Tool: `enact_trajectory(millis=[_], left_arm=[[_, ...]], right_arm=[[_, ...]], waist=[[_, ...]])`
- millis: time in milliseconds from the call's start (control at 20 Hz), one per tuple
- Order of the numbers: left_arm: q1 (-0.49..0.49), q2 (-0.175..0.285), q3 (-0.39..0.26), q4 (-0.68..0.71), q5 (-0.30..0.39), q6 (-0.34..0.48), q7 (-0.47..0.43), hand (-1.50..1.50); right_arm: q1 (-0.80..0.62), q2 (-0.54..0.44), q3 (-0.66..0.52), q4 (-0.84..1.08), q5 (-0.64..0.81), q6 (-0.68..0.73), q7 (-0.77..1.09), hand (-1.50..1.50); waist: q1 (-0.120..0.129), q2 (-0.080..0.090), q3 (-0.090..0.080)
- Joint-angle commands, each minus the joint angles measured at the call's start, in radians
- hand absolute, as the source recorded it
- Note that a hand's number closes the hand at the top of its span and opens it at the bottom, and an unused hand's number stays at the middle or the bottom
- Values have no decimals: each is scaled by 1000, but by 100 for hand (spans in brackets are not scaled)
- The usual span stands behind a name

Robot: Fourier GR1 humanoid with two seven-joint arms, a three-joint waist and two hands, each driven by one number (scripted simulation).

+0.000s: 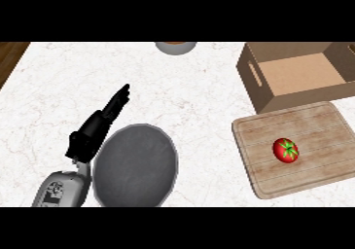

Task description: Pick the eggplant from the cutting board and place it in the cardboard box

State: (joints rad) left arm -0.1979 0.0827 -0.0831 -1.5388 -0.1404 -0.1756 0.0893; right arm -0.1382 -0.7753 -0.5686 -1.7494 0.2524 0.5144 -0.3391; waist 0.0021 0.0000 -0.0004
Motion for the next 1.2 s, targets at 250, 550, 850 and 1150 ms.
enact_trajectory(millis=[250,550,850,1150], left_arm=[[6,4,8,-36,10,-29,9,0],[-11,-9,17,17,4,-22,-3,0],[34,-10,-9,24,-37,-12,-80,0],[2,-53,-38,-74,-39,10,72,0]], right_arm=[[-299,-34,136,209,35,-22,146,150],[-441,6,225,392,120,-102,124,150],[-593,16,312,665,284,-246,14,150],[-626,87,390,840,405,-377,-79,150]], waist=[[12,2,0],[11,3,0],[25,8,0],[21,5,1]])
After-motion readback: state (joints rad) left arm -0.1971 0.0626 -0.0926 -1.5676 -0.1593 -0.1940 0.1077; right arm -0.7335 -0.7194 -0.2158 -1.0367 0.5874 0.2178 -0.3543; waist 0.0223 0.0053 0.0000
